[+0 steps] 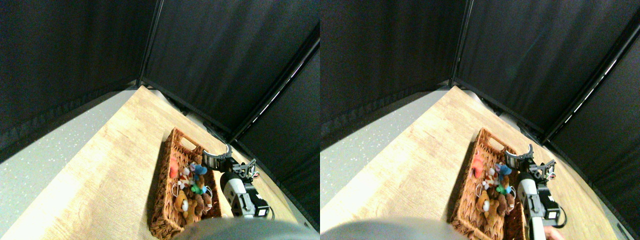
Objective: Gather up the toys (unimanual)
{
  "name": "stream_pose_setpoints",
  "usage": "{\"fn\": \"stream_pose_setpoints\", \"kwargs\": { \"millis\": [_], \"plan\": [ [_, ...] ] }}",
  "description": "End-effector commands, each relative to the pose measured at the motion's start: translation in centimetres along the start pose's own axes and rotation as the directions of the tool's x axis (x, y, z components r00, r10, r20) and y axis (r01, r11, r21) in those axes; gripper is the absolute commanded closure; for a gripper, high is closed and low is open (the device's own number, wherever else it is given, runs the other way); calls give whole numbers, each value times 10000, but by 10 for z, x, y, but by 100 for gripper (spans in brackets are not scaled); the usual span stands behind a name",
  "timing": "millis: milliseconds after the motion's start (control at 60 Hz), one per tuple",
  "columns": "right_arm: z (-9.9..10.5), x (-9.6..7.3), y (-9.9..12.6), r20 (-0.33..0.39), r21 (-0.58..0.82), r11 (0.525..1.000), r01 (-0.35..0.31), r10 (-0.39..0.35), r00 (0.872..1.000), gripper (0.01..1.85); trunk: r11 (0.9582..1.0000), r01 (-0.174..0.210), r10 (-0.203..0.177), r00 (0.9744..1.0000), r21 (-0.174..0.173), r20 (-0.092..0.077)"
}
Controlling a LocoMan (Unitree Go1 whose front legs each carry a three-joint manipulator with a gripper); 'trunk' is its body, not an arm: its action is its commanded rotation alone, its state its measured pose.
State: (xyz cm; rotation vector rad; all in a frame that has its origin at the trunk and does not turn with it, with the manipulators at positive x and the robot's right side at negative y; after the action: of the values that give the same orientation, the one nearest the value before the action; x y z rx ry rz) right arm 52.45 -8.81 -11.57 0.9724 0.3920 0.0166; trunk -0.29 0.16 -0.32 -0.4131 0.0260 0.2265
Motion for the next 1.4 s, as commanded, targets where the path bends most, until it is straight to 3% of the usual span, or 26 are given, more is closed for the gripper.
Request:
{"fn": "stream_pose_setpoints", "kwargs": {
  "millis": [17, 267, 400, 500, 583, 650, 767, 933, 1033, 1133, 1183, 1283, 1300, 1333, 1383, 1400],
  "plan": [
    [6, -2, 7, 303, -144, 9992, -383, 387, 9988, 93, 9999, -115, 114, 9999, -75, -129],
    [37, -5, -7, 1111, -258, 9962, -831, 854, 9901, 116, 9995, 167, -159, 9995, 269, -289],
    [65, -21, -24, 2267, -64, 9968, -792, 786, 9708, 129, 9975, 419, -396, 9983, 565, -422],
    [76, -32, -34, 2762, -161, 9980, -614, 635, 9590, 126, 9949, 645, -607, 9969, 770, -508],
    [85, -46, -49, 3331, -126, 9978, -655, 660, 9406, 123, 9931, 752, -705, 9960, 899, -541],
    [88, -54, -58, 3458, 57, 9973, -726, 662, 9360, 126, 9911, 824, -764, 9953, 1043, -595],
    [91, -69, -74, 4122, 555, 9967, -593, 312, 9106, 124, 9881, 939, -860, 9939, 1216, -693],
    [87, -81, -92, 4163, 1102, 9932, -372, -121, 9091, 120, 9854, 1039, -933, 9922, 1346, -829],
    [81, -88, -100, 4302, 1462, 9887, -324, -340, 9021, 118, 9846, 1055, -941, 9918, 1396, -859],
    [76, -93, -111, 4118, 1935, 9808, -240, -590, 9093, 113, 9843, 1050, -925, 9914, 1420, -921],
    [72, -94, -118, 3758, 2356, 9715, -267, -658, 9244, 116, 9839, 1058, -928, 9912, 1438, -943],
    [65, -96, -126, 3541, 2487, 9686, 6, -915, 9307, 110, 9839, 1070, -941, 9911, 1429, -939],
    [62, -97, -130, 3240, 2743, 9616, 65, -988, 9409, 109, 9839, 1070, -941, 9911, 1429, -939],
    [60, -98, -132, 3200, 2872, 9578, 92, -1050, 9416, 107, 9845, 1034, -909, 9916, 1416, -925],
    [57, -98, -138, 2685, 3092, 9508, 208, -1082, 9572, 104, 9849, 1012, -889, 9918, 1401, -918],
    [57, -98, -138, 2685, 3092, 9508, 208, -1082, 9572, 104, 9852, 1004, -882, 9919, 1391, -912]
  ]
}}
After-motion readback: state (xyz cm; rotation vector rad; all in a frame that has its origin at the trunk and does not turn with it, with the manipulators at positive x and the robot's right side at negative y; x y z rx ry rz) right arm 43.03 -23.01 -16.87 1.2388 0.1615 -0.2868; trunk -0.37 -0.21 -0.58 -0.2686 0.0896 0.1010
